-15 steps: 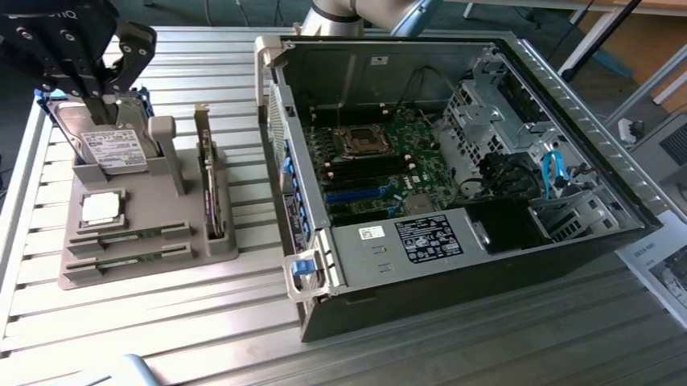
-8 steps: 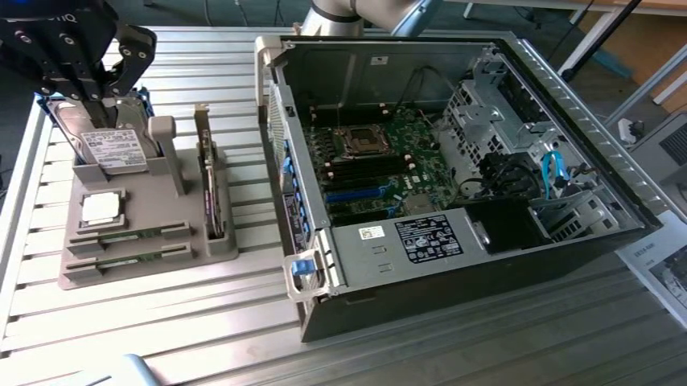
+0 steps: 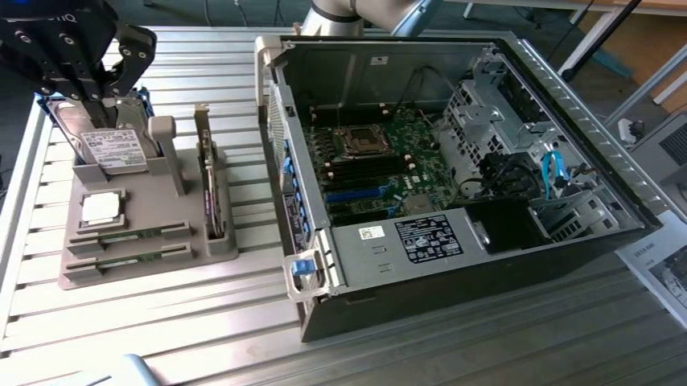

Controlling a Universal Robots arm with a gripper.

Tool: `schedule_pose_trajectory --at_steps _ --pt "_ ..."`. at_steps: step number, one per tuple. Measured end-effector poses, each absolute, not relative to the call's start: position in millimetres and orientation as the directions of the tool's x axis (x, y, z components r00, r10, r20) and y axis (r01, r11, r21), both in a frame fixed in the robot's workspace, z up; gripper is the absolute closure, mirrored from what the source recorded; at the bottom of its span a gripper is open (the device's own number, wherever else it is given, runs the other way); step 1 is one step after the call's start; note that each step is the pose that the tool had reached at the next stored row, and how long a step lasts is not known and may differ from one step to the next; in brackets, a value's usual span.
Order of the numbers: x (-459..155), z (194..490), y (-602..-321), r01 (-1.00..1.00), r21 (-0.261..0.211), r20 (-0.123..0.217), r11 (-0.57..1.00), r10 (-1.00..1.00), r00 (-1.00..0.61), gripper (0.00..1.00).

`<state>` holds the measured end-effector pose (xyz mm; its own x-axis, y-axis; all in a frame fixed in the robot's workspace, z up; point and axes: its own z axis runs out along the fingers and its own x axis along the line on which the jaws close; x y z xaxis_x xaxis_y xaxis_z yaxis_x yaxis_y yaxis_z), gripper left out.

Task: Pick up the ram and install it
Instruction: 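Pick up the ram and move it above insertion slot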

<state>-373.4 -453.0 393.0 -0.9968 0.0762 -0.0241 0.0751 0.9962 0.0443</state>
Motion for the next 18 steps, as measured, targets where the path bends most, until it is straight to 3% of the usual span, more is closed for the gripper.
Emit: schedule_pose_trajectory --at_steps 18 --pt "-373.4 393.0 -453.1 -0.077 0.044 -0.024 0.996 -0.076 -0.997 0.89"
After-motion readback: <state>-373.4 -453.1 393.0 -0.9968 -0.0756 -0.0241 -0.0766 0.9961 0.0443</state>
